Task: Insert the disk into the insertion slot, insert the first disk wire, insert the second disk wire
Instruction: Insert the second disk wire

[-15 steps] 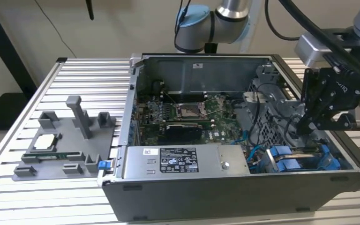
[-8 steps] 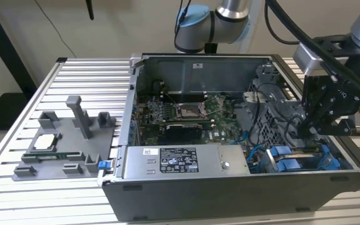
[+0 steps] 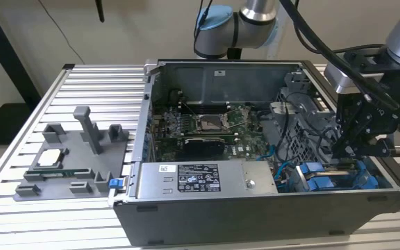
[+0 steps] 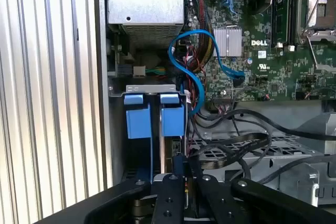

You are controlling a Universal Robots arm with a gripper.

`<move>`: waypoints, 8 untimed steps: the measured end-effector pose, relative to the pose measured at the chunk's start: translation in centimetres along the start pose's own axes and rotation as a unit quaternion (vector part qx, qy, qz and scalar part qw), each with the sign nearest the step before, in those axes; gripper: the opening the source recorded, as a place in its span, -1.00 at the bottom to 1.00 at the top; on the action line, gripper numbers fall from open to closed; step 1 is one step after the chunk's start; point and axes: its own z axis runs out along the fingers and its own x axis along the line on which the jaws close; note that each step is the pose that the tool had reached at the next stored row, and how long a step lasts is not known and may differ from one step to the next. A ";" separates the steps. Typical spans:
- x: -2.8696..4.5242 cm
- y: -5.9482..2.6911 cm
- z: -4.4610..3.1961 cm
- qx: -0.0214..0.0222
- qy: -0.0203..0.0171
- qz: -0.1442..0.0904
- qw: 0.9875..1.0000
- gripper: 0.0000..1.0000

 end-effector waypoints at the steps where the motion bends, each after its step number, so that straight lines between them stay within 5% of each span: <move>1: 0.04 0.00 0.08 0.002 0.000 0.000 1.000 -1.00; 8: 0.27 0.01 0.69 0.010 0.001 -0.001 1.000 -1.00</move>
